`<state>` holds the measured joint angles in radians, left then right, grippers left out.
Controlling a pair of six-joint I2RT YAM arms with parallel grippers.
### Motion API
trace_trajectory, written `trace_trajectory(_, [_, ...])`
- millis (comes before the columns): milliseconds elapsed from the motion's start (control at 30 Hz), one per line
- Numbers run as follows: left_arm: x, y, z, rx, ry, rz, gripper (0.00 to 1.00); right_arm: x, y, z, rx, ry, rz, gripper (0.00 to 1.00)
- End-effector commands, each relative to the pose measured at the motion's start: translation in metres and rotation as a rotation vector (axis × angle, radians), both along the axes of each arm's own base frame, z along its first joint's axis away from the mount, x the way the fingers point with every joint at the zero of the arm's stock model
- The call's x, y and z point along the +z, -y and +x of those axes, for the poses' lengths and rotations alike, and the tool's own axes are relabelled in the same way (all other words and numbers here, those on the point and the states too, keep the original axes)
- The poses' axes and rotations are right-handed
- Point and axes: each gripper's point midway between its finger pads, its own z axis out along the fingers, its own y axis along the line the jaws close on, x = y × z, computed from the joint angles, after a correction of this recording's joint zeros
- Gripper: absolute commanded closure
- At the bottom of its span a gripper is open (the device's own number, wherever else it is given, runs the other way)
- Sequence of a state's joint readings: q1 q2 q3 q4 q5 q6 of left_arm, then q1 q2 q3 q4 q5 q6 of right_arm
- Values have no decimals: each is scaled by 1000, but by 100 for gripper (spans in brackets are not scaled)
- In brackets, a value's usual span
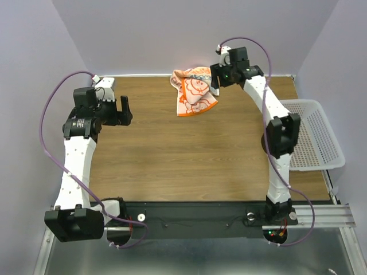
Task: Roll the towels
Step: Grab a towel with the right arm
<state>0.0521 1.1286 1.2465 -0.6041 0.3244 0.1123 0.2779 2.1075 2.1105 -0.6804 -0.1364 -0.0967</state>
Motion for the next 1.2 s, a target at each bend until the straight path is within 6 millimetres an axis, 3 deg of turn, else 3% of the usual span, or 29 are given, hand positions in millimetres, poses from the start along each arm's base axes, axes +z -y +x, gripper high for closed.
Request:
trace_trajectory(0, [22, 11, 8, -28, 62, -56, 1, 1, -19, 59, -68, 108, 43, 38])
trace_trajectory(100, [11, 12, 11, -30, 43, -70, 1, -28, -45, 60, -15, 76, 32, 46])
trace_trajectory(167, [5, 11, 14, -24, 30, -69, 1, -44, -59, 52, 9, 31, 53, 46])
trace_trajectory(300, [0, 11, 18, -21, 11, -70, 1, -83, -83, 41, 9, -50, 85, 37])
trace_trajectory(400, [-1, 12, 18, -31, 10, -73, 1, -109, -90, 43, -15, -95, 111, 31])
trace_trajectory(500, [-2, 9, 19, -23, 13, -60, 1, -125, -93, 48, -44, -119, 134, 24])
trace_trajectory(700, [-9, 5, 22, -3, 5, -49, 1, -146, -108, 55, -38, -151, 200, 26])
trace_trajectory(800, [-14, 2, 24, 14, -8, -39, 1, -138, -113, 64, -35, -121, 228, 36])
trace_trajectory(900, [-17, 0, 23, 24, -16, -31, 1, -126, -123, 63, 1, -110, 275, 65])
trace_trajectory(933, [-17, 0, 23, 24, -16, -30, 1, -106, -130, 61, 31, -92, 312, 83])
trace_trajectory(967, [-15, 0, 22, 25, -10, -30, 1, -96, -132, 60, 42, -81, 328, 95])
trace_trajectory(1033, [-12, 0, 23, 24, -2, -31, 1, -66, -134, 58, 67, -40, 359, 99])
trace_trajectory(1067, [-12, 0, 22, 24, -3, -31, 1, -30, -136, 56, 91, 15, 387, 100])
trace_trajectory(1167, [-10, 1, 21, 21, 1, -32, 1, 28, -134, 53, 122, 130, 432, 99])
